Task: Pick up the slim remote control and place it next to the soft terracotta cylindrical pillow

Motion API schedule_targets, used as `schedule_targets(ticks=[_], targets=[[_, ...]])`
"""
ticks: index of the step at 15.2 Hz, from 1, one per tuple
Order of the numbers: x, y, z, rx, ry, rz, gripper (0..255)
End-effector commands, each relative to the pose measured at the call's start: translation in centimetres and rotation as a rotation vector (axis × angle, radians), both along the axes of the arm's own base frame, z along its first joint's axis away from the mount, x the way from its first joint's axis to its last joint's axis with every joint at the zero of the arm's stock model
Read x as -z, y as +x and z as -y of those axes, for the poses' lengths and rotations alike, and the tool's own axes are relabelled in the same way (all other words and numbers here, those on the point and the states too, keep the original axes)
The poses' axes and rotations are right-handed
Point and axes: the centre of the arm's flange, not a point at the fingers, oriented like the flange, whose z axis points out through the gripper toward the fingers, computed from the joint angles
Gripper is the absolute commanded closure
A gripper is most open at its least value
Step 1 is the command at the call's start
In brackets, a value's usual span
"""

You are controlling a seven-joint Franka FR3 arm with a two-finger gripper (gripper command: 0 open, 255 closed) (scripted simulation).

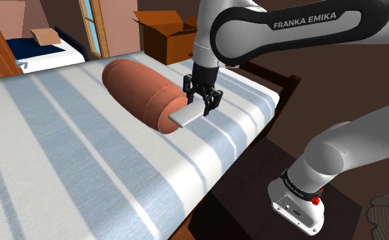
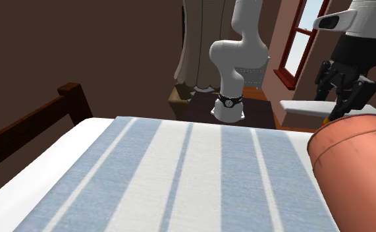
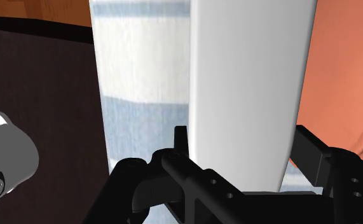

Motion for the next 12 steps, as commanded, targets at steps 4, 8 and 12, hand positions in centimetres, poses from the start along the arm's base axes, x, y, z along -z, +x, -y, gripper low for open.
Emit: schedule_targets(ticks=[4,8,12], targets=[[2.8,-0.1,0.0,0.0,0.0,0.001,255],[4.9,-0.1,0.0,0.0,0.0,0.001,255],[7.0,-0.1,0.0,0.0,0.0,0.001,255]])
